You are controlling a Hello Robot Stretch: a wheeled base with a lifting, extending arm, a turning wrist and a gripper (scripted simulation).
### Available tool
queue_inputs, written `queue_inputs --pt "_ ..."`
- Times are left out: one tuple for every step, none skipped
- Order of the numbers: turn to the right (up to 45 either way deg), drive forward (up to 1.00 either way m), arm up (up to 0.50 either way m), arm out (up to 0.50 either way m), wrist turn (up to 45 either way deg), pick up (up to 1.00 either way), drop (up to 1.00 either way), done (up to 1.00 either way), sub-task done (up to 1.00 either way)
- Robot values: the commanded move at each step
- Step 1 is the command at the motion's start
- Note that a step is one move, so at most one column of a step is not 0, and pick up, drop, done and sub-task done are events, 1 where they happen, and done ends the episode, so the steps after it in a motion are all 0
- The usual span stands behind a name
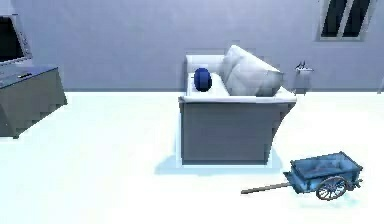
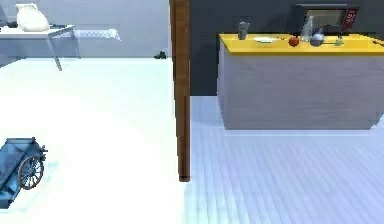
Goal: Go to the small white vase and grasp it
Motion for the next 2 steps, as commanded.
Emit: queue_inputs --pt "45.0 0.0 0.0 0.0 0.0 0.0 0.0 0.0 0.0" --pt "12.0 0.0 0.0 0.0 0.0 0.0 0.0 0.0 0.0"
